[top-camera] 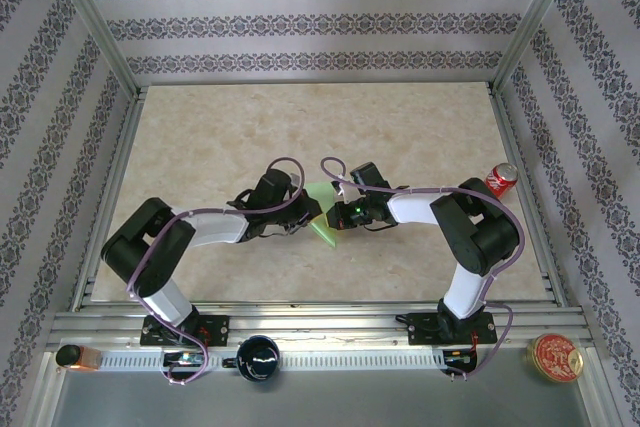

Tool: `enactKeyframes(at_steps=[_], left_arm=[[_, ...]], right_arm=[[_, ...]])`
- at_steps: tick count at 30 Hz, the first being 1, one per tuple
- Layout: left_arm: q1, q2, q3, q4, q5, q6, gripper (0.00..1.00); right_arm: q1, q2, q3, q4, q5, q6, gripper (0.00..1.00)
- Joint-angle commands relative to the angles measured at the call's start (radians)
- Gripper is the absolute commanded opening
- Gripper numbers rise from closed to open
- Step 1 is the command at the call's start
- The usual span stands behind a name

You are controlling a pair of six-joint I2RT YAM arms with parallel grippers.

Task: Fold a paper plane with a square sheet of paper (pick it up from the middle)
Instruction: Third fold the triangle at the center of the table.

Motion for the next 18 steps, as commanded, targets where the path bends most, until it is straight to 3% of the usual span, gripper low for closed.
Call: enactKeyframes(at_steps=[1,18], left_arm=[[-0.002,0.018,-0.031,0.078,-0.036,-0.056,0.0],[-0.003,0.075,-0.07,0.15,-0.018,-0.061,0.0]], right_arm=[[-0.002,0.005,-0.024,-0.019,0.042,0.009,0.0],[-0.002,0.008,-0.024,-0.027,0.046,0.002,0.0]])
